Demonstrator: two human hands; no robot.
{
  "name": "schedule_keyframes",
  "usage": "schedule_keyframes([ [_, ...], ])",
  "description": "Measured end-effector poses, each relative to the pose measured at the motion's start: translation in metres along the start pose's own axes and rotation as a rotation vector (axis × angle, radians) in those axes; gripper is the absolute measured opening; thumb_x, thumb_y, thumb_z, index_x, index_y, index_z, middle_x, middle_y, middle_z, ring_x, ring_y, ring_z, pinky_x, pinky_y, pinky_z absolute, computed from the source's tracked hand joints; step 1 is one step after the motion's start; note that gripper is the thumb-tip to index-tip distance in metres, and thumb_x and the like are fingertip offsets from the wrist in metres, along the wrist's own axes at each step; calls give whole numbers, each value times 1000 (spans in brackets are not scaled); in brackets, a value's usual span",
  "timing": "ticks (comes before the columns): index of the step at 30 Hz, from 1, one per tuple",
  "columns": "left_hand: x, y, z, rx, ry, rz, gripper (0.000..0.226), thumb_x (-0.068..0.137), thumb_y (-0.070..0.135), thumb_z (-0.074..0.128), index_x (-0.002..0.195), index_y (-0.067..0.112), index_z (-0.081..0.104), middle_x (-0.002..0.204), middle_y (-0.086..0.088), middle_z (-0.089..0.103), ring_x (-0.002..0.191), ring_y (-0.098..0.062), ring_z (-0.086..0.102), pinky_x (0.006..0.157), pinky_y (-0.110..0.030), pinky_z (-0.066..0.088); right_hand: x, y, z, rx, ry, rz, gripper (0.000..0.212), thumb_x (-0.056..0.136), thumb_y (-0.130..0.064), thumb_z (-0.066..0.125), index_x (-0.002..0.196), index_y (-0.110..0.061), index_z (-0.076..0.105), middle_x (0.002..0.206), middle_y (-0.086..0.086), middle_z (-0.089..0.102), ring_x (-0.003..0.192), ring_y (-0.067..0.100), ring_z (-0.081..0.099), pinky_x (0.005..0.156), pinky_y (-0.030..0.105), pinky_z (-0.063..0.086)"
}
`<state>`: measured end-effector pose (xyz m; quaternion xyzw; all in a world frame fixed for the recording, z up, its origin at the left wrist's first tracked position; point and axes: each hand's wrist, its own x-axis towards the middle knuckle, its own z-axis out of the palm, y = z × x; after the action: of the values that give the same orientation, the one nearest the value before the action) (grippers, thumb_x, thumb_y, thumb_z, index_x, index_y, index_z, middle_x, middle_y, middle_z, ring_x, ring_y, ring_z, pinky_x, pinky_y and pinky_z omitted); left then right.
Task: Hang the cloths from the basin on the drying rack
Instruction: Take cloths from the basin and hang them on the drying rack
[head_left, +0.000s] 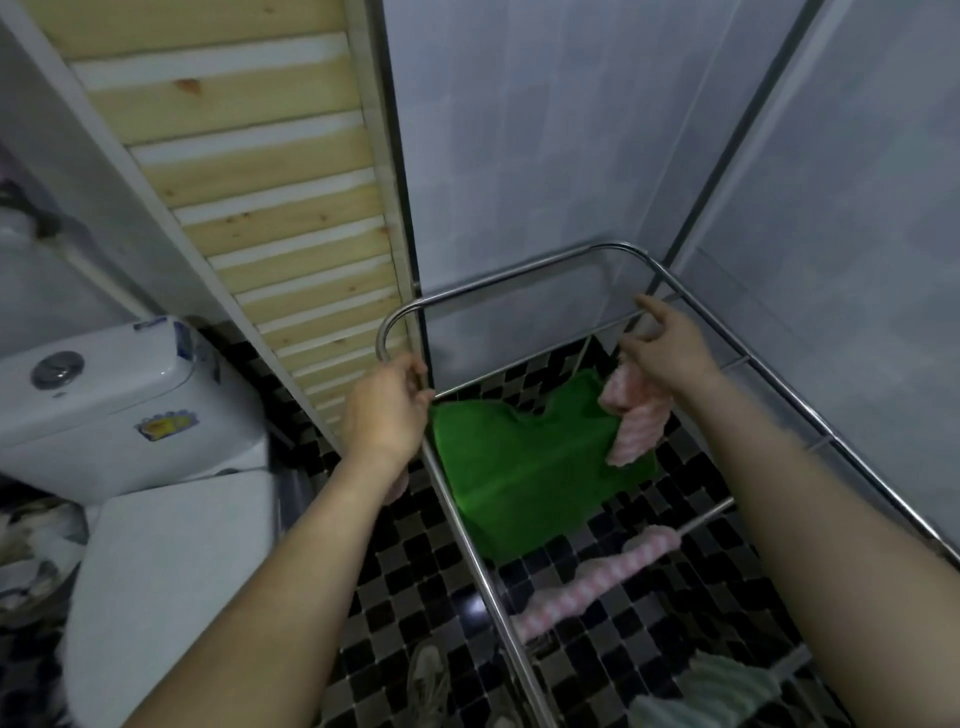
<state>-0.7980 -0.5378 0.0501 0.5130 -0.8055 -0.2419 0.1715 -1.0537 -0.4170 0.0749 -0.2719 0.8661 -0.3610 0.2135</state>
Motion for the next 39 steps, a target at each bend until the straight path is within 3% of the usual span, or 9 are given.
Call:
schedule_keyframes([
  [3,-11,0,-1,20,-30,19,10,89,19,63,98,21,68,85,4,64,76,-15,56,65,-24,35,-12,5,-21,105,28,18,24,89,-9,64,113,-9,64,63,-3,65,59,4,63,61,19,53],
  [9,-65,-12,3,-133,-168,-82,17,81,34,74,71,29,61,59,13,59,60,-8,59,54,-20,37,-34,40,-51,-91,-77,64,15,89,-22,67,83,-10,73,71,4,66,65,13,57,60,20,42],
  [13,-86,-10,10,-124,-260,-46,14,77,39,78,83,33,66,57,14,55,56,2,52,50,-14,32,-38,63,-29,-180,-98,116,17,87,-20,69,84,-3,71,73,10,63,66,16,54,51,16,36],
  [18,-85,-8,8,-36,-305,6,14,80,39,75,89,29,74,65,16,61,63,1,58,58,-20,42,-41,78,-7,66,-2,180,15,86,-14,70,89,1,69,73,10,60,63,15,51,45,13,39],
  [21,-82,-8,9,-17,-282,41,11,85,37,70,85,26,75,75,13,67,74,-7,64,67,-24,49,-43,78,-7,96,9,173,11,87,-13,69,93,-3,69,78,7,62,63,9,51,43,1,35],
  [26,-74,-5,8,97,-196,89,15,91,35,63,86,24,71,80,6,68,80,-17,66,66,-26,45,-33,66,-13,30,96,112,10,89,-13,62,83,-7,64,65,2,53,64,15,48,38,5,32],
  [29,-69,-3,6,172,-169,104,17,93,34,59,94,23,73,92,3,72,88,-19,67,69,-27,44,-27,63,-12,-81,89,96,13,89,-15,63,80,-6,64,68,7,55,61,15,48,39,9,32],
  [32,-68,-2,6,175,-184,128,17,94,32,59,102,26,72,97,4,73,89,-16,67,74,-29,50,-23,65,-7,-147,103,123,22,87,-23,68,71,-12,57,67,3,55,71,21,54,56,26,38],
  [39,-71,-7,9,17,-308,102,16,80,40,74,80,24,75,67,22,52,62,7,51,60,-18,39,-25,74,-2,-116,71,37,17,88,-23,67,96,-9,72,87,8,65,81,17,56,72,26,39],
])
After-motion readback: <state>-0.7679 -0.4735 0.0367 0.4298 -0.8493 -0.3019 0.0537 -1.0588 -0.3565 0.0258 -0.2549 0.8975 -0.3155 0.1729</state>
